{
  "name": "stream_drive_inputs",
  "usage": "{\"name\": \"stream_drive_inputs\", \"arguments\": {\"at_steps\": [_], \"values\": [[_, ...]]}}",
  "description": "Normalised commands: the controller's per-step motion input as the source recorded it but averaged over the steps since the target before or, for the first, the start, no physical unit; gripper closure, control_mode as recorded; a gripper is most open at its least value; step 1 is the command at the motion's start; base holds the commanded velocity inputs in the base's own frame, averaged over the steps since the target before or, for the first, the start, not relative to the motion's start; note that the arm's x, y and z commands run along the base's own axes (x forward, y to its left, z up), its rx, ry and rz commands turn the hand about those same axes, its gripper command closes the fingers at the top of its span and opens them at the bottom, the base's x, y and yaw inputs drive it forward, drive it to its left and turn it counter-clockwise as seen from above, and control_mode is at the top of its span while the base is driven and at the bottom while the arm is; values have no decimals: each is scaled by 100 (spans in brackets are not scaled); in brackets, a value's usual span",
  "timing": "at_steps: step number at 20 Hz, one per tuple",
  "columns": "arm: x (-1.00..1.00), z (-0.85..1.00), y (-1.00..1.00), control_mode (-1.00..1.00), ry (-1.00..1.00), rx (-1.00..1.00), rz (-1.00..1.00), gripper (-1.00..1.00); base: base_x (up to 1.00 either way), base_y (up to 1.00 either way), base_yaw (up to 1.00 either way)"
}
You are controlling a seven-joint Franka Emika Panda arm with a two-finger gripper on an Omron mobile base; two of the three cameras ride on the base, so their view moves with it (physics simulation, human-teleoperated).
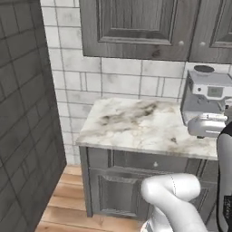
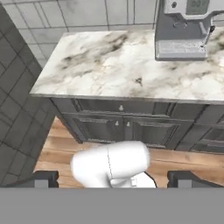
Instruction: Clear the mugs and bowl far away from the sink.
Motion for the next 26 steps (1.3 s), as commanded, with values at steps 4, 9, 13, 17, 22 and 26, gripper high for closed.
{"name": "stream_drive_inputs", "arguments": {"at_steps": [4, 9, 13, 17, 22, 26], "values": [[0, 0, 0, 100, 0, 0, 0, -100, -40, 100, 62], [0, 0, 0, 100, 0, 0, 0, -100, -26, 100, 71], [0, 0, 0, 100, 0, 0, 0, -100, -5, 53, 93], [0, 0, 0, 100, 0, 0, 0, -100, 0, 0, 100], [0, 0, 0, 100, 0, 0, 0, -100, 0, 0, 100], [0, 0, 0, 100, 0, 0, 0, -100, 0, 0, 100]]}}
